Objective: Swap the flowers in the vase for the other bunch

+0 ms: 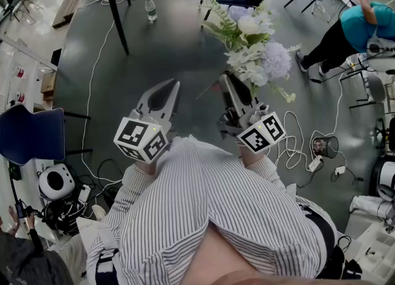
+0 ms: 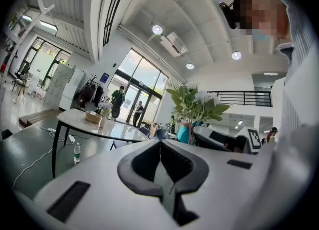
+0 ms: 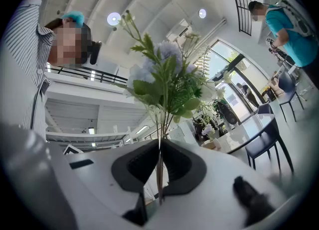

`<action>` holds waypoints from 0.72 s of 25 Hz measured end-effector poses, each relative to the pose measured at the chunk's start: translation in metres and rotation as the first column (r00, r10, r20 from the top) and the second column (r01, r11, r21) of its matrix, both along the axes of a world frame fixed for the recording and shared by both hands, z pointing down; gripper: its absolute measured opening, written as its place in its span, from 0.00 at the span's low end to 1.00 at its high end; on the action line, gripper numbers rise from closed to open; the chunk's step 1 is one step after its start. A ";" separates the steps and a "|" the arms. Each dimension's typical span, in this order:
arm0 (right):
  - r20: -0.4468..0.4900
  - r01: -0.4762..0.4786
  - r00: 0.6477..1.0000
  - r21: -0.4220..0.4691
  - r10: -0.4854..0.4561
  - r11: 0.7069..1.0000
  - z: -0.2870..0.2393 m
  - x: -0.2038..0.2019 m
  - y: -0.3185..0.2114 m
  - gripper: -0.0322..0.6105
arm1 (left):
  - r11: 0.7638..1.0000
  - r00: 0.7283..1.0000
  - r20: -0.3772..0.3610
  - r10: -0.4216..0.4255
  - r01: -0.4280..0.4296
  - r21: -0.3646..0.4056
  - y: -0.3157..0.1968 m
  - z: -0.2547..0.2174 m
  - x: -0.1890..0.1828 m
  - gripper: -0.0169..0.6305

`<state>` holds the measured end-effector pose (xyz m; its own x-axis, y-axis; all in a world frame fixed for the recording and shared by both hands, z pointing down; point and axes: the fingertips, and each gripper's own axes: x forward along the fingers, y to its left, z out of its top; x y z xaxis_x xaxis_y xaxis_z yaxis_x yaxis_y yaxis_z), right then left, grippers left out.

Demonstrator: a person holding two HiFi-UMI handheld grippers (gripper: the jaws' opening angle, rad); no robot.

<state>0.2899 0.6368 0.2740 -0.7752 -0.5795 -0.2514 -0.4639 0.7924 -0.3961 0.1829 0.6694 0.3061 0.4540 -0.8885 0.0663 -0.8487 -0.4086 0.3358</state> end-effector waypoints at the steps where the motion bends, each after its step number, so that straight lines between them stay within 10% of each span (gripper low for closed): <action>1: 0.005 -0.005 1.000 -0.010 0.005 1.000 0.001 0.001 0.000 0.11 | 1.000 1.000 0.001 0.003 -0.003 -0.004 0.001 0.002 0.002 0.05; 18: -0.034 0.003 0.999 -0.026 -0.004 1.000 0.006 0.002 0.002 0.11 | 0.998 0.999 0.012 -0.043 0.043 -0.035 -0.003 0.014 0.006 0.05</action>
<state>0.2923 0.6388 0.2804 -0.7848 -0.5831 -0.2099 -0.4749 0.7835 -0.4008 0.1885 0.6659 0.3199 0.4143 -0.9043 0.1031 -0.8690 -0.3594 0.3402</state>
